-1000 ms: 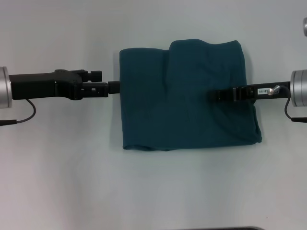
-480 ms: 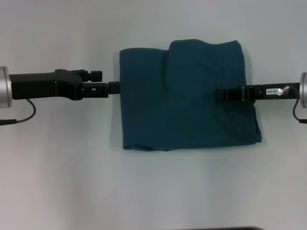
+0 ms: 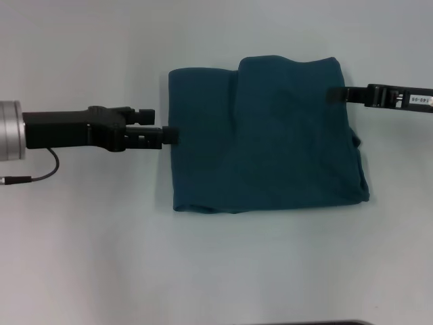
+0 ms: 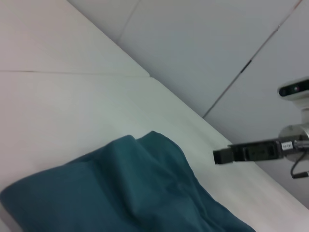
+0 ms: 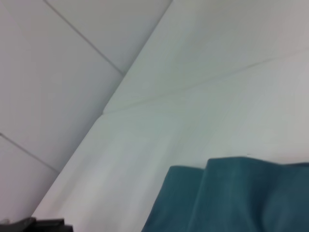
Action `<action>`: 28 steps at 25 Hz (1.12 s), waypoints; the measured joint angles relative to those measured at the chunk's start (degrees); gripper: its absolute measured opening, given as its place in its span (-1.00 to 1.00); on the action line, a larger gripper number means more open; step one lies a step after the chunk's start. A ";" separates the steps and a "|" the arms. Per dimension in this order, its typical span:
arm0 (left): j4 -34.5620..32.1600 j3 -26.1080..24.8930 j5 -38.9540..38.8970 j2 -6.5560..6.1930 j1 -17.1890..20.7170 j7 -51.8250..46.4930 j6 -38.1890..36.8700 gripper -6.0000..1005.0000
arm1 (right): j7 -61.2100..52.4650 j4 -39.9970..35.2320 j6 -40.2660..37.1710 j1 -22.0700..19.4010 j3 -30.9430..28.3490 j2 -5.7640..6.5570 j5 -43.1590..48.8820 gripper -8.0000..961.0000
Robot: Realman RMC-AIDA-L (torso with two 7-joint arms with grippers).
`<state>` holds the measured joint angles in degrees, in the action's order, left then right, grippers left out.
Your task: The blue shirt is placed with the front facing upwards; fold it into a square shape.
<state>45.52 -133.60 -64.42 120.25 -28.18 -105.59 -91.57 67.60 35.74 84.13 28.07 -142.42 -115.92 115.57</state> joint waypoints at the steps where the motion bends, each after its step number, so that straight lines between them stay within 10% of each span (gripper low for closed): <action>1: 0.00 0.18 0.00 0.02 0.01 0.01 -0.02 0.86 | -0.01 0.01 0.00 -0.02 -0.28 0.14 -0.01 -0.93; 7: -1.68 1.66 0.00 0.31 -0.32 1.09 -2.29 0.86 | -0.39 0.03 0.06 0.12 -0.49 0.60 -0.05 -0.93; 14: -4.45 2.82 0.00 3.42 -0.78 3.75 -1.58 0.86 | -0.65 0.04 0.06 0.56 -0.55 0.61 -0.09 -0.93; 28: -14.01 8.93 0.04 3.63 -3.14 5.67 7.75 0.86 | -1.06 0.04 0.06 1.52 -0.22 0.70 -0.09 -0.92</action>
<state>31.51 -124.66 -64.38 123.88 -31.32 -99.92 -83.82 66.53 35.78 84.19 29.59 -142.64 -115.22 115.48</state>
